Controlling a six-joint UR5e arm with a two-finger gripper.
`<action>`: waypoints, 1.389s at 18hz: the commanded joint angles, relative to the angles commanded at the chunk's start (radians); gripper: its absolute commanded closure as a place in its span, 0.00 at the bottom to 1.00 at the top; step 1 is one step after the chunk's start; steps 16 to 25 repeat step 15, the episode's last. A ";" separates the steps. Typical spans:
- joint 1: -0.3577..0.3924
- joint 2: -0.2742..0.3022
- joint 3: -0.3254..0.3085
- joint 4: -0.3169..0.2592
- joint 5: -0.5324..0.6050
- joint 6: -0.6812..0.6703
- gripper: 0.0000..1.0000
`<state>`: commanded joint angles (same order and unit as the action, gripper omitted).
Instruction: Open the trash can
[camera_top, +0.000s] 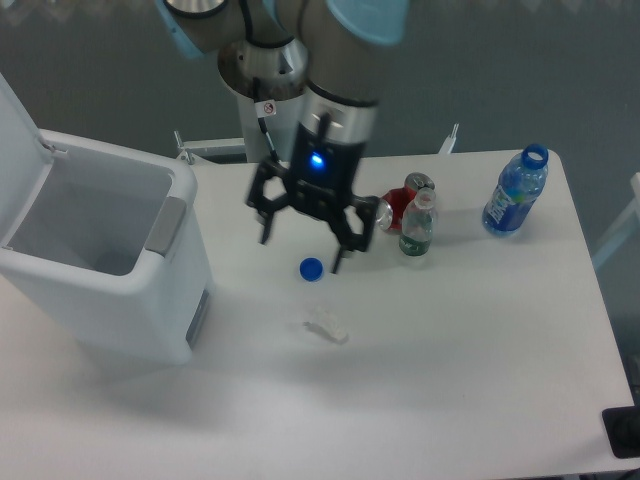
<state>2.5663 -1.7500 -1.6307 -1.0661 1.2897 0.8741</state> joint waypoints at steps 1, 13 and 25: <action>0.002 -0.025 0.009 0.000 0.025 0.029 0.00; 0.043 -0.269 0.126 0.002 0.298 0.451 0.00; 0.034 -0.278 0.124 0.002 0.304 0.451 0.00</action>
